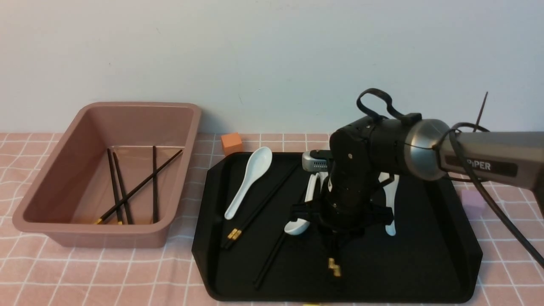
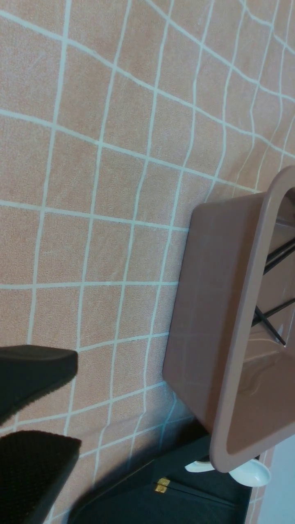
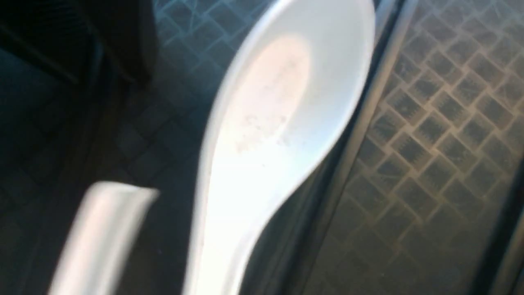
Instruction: On pink tablecloth take chopsticks from black tray and put them in box.
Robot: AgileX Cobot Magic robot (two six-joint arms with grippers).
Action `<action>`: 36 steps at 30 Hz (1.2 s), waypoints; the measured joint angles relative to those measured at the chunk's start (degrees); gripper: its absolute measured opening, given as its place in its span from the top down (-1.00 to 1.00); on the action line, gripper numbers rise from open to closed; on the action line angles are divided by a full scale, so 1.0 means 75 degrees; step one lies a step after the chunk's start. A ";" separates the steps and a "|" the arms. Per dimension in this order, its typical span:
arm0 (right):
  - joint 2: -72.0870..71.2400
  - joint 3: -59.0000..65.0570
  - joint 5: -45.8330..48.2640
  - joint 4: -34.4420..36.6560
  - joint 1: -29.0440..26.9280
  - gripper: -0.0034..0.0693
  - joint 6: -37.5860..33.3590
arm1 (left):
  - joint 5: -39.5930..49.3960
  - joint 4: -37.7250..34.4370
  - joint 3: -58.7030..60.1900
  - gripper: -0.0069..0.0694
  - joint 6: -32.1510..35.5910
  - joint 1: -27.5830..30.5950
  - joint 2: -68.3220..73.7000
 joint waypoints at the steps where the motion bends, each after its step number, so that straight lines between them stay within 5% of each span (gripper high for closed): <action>1: 0.0000 -0.0009 0.0043 0.0025 0.0000 0.57 -0.0001 | 0.0000 0.0000 0.0000 0.19 0.0000 0.0000 0.0000; 20: -0.2593 0.0102 0.1907 -0.1117 0.0098 0.55 0.0103 | 0.0000 0.0000 0.0000 0.19 0.0000 0.0000 0.0000; 27: -0.2248 -0.1347 0.0555 0.0164 0.0907 0.55 -0.0904 | 0.0000 0.0000 0.0000 0.19 0.0000 0.0000 0.0000; 36: 0.1218 -0.6088 0.0072 0.2053 0.1790 0.55 -0.2520 | 0.0000 0.0000 0.0000 0.19 0.0000 0.0000 0.0000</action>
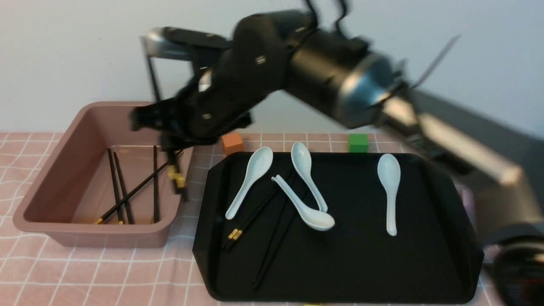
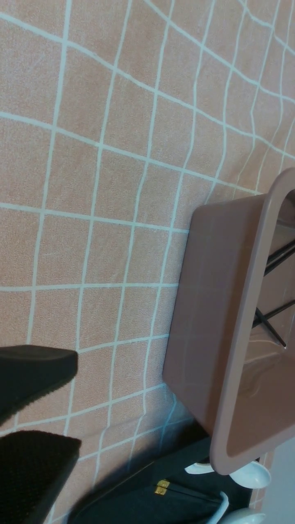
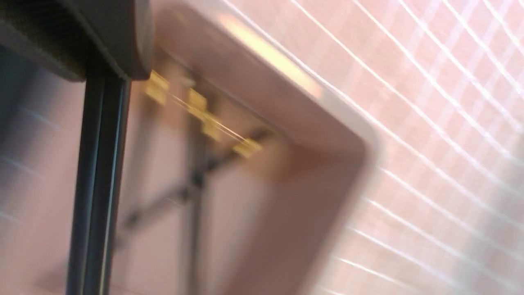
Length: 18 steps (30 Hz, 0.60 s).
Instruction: On pink tablecloth take chopsticks from black tray and put them in box.
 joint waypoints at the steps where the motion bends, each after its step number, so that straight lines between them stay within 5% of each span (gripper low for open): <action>1: 0.0510 -0.0652 -0.0015 0.0111 0.0045 0.55 -0.0041 | 0.0000 0.0000 0.0000 0.19 0.0000 0.0000 0.0000; 9: 0.2502 -0.2915 -0.0090 0.0221 0.0049 0.53 -0.0115 | 0.0000 0.0000 0.0000 0.19 0.0000 0.0000 0.0000; 18: 0.2390 -0.3051 0.0301 -0.0038 0.0034 -0.31 -0.0139 | 0.0000 0.0000 0.0000 0.19 0.0000 0.0000 0.0000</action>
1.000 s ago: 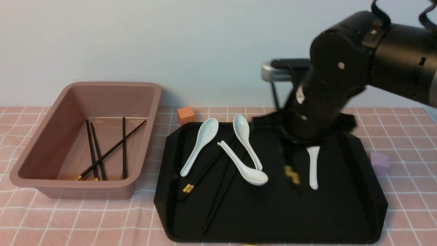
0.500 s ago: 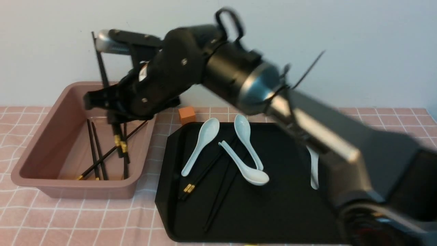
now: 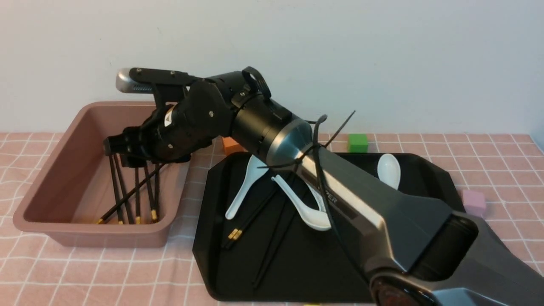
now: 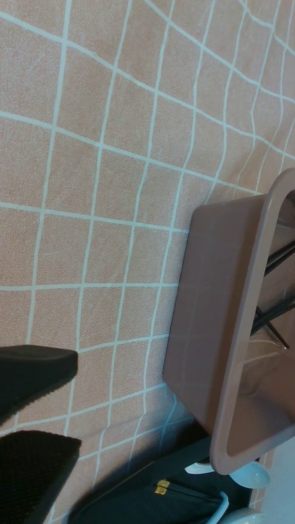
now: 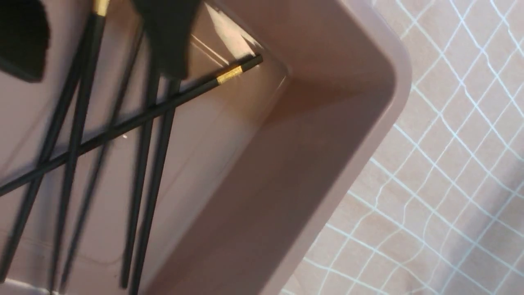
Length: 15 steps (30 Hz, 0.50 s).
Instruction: On pink tablecloth take chopsticks from black tray and put them in box.
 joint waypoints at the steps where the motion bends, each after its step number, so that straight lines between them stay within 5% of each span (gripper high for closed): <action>1: -0.0135 0.0000 0.0250 -0.0019 -0.0017 -0.37 0.0000 | 0.0000 0.0000 0.0000 0.19 0.0000 0.0000 0.0000; 6: -0.1085 0.0000 0.1945 -0.0394 -0.0054 -0.33 -0.0290 | 0.0000 0.0000 0.0000 0.19 0.0000 0.0000 0.0000; 15: -0.3896 0.0681 0.2847 -0.0893 -0.0058 0.80 -0.1161 | 0.0000 0.0000 0.0000 0.19 0.0000 0.0000 0.0000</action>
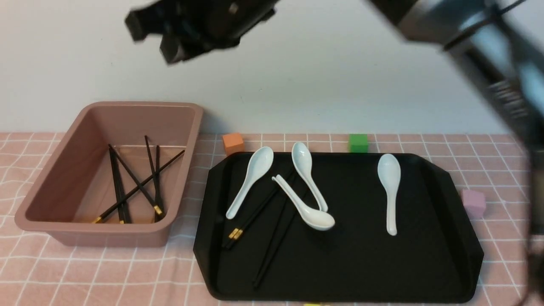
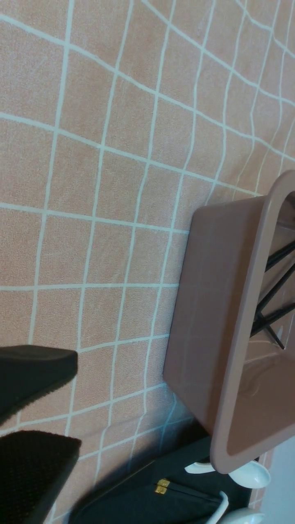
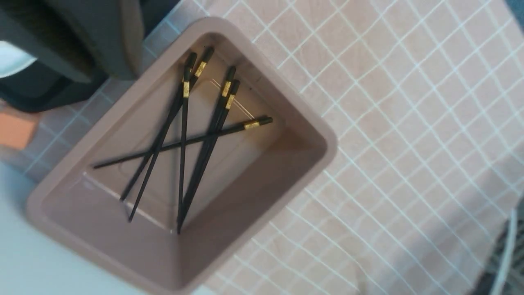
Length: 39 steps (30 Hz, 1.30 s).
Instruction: On pink tablecloth take chopsticks from black tray and put them in box.
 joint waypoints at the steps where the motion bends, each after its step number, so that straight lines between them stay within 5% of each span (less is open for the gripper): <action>1: -0.0152 0.0127 0.0000 0.0000 0.0000 0.82 -0.0043 | 0.0000 0.0000 0.0000 0.19 0.0000 0.0000 0.0000; 13: -0.4879 0.5976 0.0029 -0.0417 0.0000 0.94 -0.0172 | 0.0000 0.0000 0.0000 0.19 0.0000 0.0000 0.0000; 28: -0.7161 0.8769 -0.0055 -0.1307 -0.0111 0.94 -0.0347 | 0.0000 0.0000 0.0000 0.19 0.0000 0.0000 0.0000; 39: -1.2580 1.6712 -0.5776 -0.1712 -0.3981 0.93 -0.1063 | 0.0000 0.0000 0.0000 0.19 0.0000 0.0000 0.0000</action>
